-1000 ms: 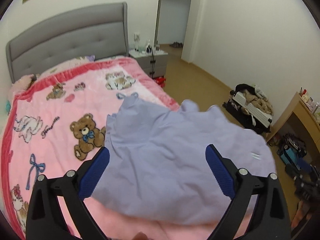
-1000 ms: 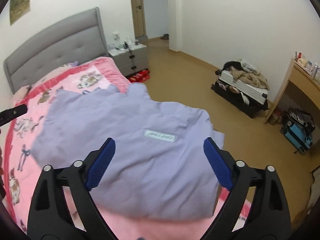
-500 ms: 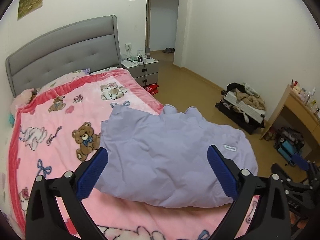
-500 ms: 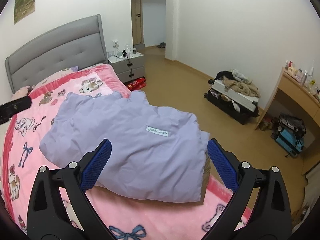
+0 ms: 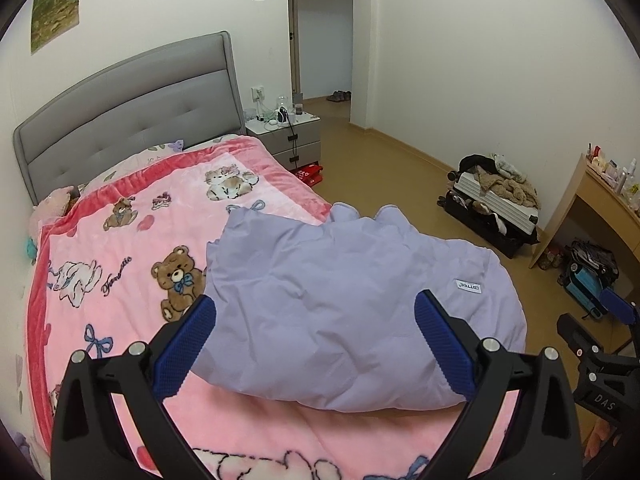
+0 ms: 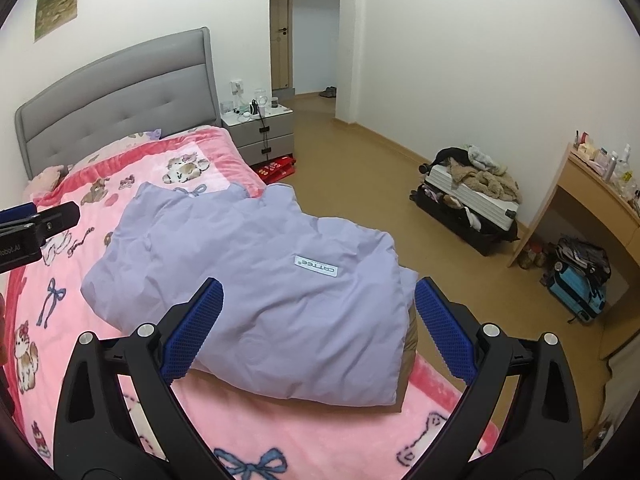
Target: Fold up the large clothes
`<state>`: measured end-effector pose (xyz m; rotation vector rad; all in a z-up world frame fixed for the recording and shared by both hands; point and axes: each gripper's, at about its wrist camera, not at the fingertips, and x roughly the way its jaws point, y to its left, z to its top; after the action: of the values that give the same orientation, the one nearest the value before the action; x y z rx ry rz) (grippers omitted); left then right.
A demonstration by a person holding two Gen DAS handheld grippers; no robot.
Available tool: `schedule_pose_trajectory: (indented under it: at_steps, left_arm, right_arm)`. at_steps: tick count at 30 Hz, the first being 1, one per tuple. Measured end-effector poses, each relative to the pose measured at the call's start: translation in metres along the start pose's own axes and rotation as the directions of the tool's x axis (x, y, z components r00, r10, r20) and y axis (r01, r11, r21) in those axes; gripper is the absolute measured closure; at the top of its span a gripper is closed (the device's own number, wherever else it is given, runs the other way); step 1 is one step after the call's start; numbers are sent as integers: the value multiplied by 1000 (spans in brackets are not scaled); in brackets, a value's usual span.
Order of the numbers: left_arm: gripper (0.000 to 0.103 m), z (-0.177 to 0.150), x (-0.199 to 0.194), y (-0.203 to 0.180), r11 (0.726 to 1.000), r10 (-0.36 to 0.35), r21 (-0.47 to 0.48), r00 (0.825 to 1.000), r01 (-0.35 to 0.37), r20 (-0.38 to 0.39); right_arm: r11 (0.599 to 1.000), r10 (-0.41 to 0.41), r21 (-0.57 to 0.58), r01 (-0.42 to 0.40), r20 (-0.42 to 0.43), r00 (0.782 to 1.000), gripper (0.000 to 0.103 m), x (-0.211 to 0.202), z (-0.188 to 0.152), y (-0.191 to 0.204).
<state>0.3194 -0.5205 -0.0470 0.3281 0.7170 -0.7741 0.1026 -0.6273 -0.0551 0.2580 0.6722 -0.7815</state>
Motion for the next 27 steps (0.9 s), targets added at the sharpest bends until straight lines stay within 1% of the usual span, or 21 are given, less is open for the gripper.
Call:
schedule_pose_trajectory:
  at_steps: [27]
  left_arm:
    - [5,-1,-1,2,1000,-6,10,1000,6,-1]
  right_arm:
    - [999,33,5,-33,-6,999,11,4,7,3]
